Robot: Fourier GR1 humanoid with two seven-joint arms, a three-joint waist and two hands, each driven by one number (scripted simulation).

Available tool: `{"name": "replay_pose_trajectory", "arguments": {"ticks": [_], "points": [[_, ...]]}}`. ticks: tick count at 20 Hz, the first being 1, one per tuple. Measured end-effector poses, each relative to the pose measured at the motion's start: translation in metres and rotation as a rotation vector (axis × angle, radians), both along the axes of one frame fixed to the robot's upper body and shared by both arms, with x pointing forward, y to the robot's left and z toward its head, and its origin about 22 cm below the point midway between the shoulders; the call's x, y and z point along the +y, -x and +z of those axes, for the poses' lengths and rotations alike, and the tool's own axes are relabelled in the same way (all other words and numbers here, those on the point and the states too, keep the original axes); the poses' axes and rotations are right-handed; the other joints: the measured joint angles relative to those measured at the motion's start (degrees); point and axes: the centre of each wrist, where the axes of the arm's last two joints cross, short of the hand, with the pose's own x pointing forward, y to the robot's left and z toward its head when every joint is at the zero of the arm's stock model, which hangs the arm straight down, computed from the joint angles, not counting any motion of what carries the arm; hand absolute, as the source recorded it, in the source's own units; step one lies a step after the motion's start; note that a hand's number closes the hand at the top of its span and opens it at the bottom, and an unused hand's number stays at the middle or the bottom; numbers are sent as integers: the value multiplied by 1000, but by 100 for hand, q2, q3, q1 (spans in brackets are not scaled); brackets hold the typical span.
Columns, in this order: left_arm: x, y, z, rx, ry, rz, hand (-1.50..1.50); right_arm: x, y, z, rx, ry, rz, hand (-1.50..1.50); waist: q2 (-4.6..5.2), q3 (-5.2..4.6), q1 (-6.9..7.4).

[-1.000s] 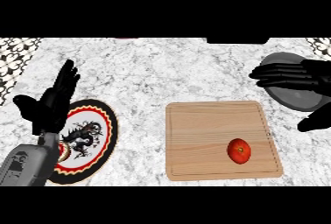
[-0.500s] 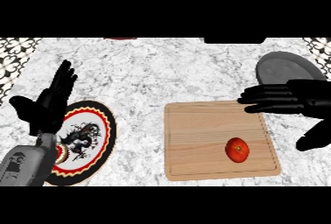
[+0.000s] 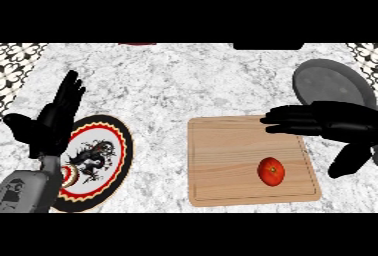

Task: Pick the tomato from the cutting board and place it in the pan

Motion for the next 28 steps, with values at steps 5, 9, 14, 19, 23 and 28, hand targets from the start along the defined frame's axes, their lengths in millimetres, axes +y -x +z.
{"name": "replay_pose_trajectory", "arguments": {"ticks": [5,9,14,19,23,28], "points": [[-3,-7,-4,-5,3,3,0,5,-7,-16,3,58,10,-150,9,1,3],[-1,-3,-6,3,-3,-7,0,10,-6,-27,16,99,29,-150,6,1,7],[-3,-6,-5,-2,-2,0,0,22,-2,-34,8,142,69,-150,2,0,-8],[-7,-6,-12,0,0,-2,0,31,1,-52,-12,176,91,-150,3,0,-14],[-3,-4,-12,3,0,4,0,35,4,-54,-67,242,101,-150,-2,-1,-22],[-5,1,-11,-2,-3,4,0,40,8,-64,-106,313,112,-150,-4,0,-19]]}}
